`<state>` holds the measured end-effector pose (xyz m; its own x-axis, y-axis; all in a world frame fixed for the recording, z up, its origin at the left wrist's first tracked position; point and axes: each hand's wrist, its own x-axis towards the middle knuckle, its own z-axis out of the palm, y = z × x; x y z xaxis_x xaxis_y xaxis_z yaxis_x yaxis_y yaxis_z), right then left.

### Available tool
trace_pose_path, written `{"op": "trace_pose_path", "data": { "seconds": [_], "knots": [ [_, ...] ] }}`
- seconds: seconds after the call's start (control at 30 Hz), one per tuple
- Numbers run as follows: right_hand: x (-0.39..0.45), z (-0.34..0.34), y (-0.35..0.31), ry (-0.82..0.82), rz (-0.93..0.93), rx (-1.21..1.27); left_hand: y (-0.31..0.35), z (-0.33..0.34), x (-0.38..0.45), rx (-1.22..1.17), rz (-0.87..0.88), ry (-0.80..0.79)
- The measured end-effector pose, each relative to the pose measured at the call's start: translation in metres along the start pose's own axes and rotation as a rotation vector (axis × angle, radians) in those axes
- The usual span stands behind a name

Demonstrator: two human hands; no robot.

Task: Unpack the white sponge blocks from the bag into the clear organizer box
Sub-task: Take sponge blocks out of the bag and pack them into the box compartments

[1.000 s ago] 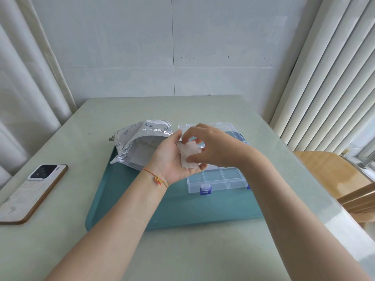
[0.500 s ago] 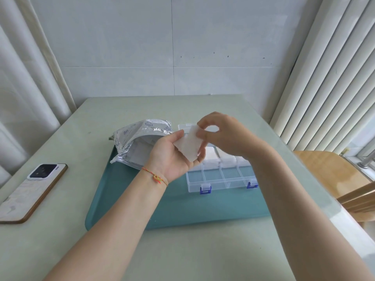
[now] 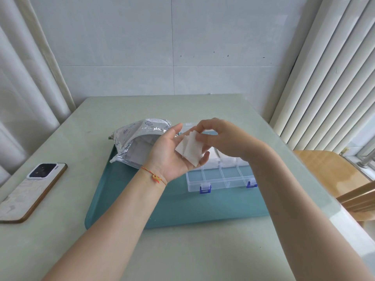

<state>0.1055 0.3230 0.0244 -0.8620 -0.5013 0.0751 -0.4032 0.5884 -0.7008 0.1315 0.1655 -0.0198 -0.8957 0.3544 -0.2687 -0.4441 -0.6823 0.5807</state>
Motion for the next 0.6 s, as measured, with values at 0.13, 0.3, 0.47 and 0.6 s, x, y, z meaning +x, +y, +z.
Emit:
{"op": "trace_pose_path", "data": {
  "seconds": [0.13,0.3,0.47,0.6],
  "knots": [
    [-0.003,-0.01,-0.002,0.018,-0.086,-0.052,0.001,-0.001,-0.001,-0.025,-0.066,0.061],
    [-0.009,-0.005,-0.009,-0.15,-0.157,-0.205,-0.004,-0.004,0.005,-0.018,-0.097,0.086],
    [-0.008,0.015,-0.012,-0.13,-0.187,-0.341,-0.006,-0.004,0.006,0.038,-0.105,0.013],
    [-0.008,0.019,-0.014,-0.106,-0.183,-0.341,-0.004,-0.004,0.006,0.026,-0.143,-0.026]
  ]
}}
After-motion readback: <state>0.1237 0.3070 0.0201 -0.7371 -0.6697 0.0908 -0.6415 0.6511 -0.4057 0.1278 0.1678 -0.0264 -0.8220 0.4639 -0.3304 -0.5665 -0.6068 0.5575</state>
